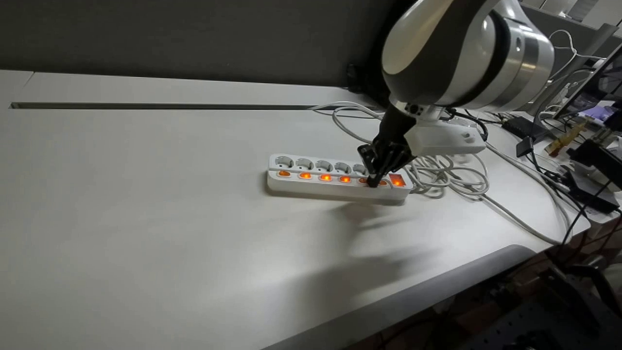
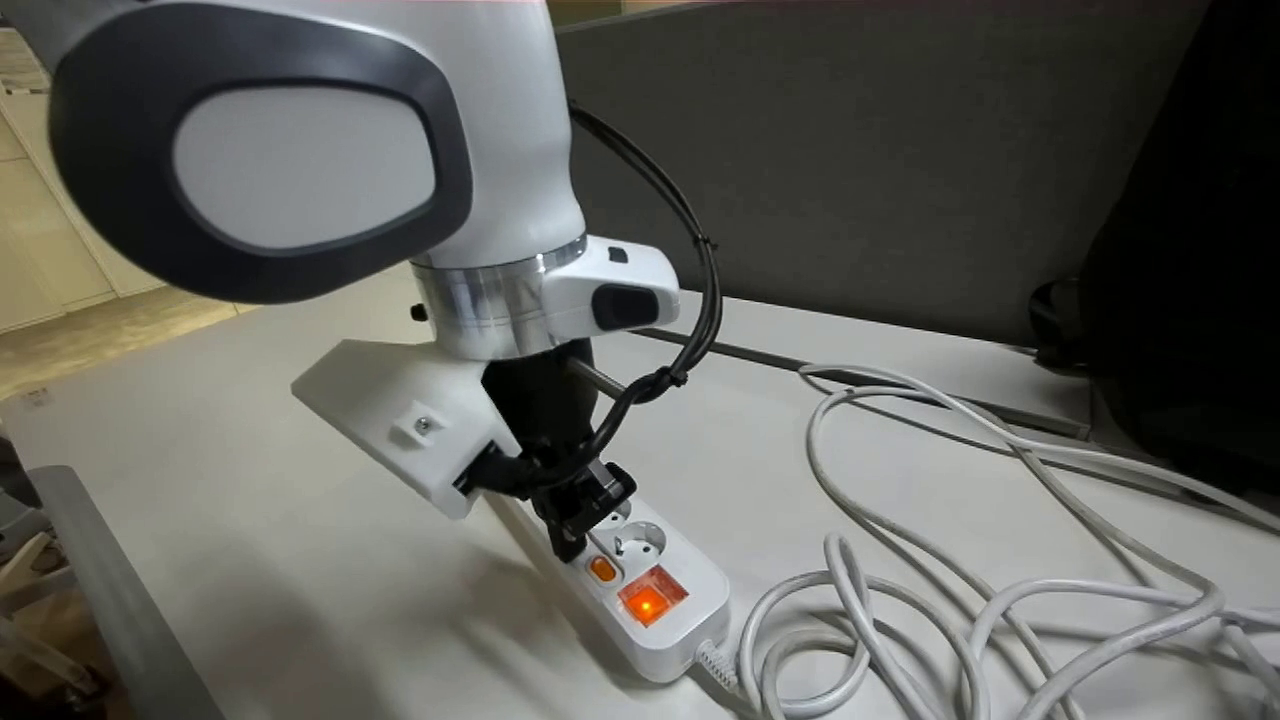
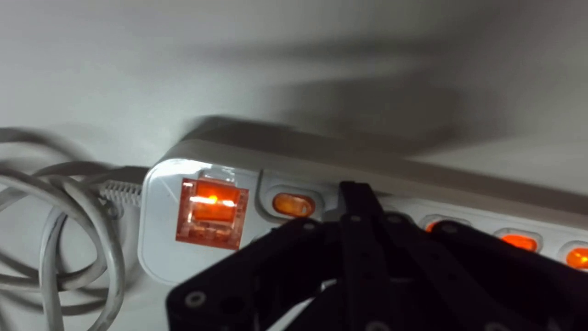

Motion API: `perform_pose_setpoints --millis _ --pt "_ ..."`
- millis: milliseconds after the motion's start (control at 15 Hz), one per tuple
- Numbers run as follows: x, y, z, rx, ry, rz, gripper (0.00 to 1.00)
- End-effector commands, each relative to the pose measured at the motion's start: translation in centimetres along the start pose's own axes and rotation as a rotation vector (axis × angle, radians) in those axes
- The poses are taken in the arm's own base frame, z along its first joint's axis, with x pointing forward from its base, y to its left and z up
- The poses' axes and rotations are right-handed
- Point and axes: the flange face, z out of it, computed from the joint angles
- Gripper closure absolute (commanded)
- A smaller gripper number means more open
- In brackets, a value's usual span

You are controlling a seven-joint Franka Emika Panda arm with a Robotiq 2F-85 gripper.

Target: Turn off the switch of the second right slot on the adapter

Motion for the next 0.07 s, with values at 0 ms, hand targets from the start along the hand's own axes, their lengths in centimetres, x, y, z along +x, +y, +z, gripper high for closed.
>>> perform_pose_setpoints --millis 0 --pt "-0.30 0.64 1.57 0.088 -0.115 -0.016 1.00"
